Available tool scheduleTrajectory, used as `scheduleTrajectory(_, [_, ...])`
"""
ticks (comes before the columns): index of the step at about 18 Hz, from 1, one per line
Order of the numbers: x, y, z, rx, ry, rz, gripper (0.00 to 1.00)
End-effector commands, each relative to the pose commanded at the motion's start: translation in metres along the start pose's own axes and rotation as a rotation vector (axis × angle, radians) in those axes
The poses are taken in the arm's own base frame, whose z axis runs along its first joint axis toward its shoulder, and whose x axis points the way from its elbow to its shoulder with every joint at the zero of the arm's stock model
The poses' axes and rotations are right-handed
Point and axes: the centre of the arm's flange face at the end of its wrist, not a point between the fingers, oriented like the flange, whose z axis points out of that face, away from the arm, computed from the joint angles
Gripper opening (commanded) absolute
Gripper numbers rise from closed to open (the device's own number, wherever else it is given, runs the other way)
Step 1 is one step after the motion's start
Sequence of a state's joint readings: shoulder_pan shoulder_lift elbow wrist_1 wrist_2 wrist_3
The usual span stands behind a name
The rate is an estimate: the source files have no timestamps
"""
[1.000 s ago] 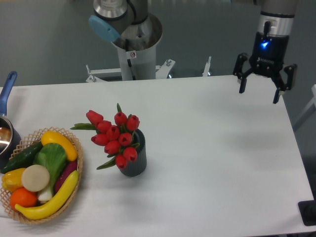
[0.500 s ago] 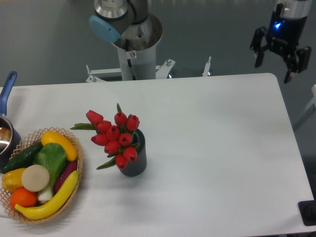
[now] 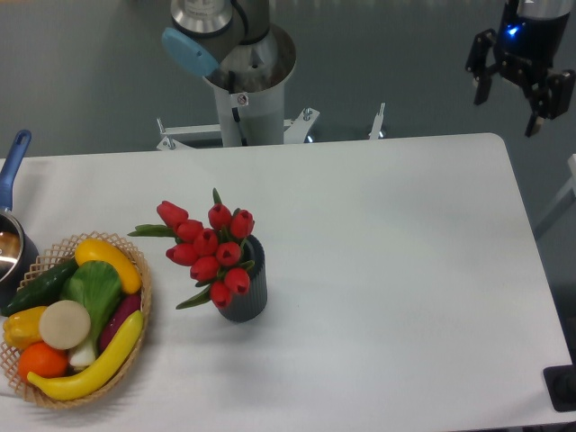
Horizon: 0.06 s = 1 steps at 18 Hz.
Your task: Insert the flowers into the vase
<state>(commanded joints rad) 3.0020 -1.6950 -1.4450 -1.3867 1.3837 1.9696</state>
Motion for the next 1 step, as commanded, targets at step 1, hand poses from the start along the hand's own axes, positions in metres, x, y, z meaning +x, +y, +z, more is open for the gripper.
scheduleTrajectory(1, [0.0004,-0.0001,0.0013,0.002,0.001,0.000,1.00])
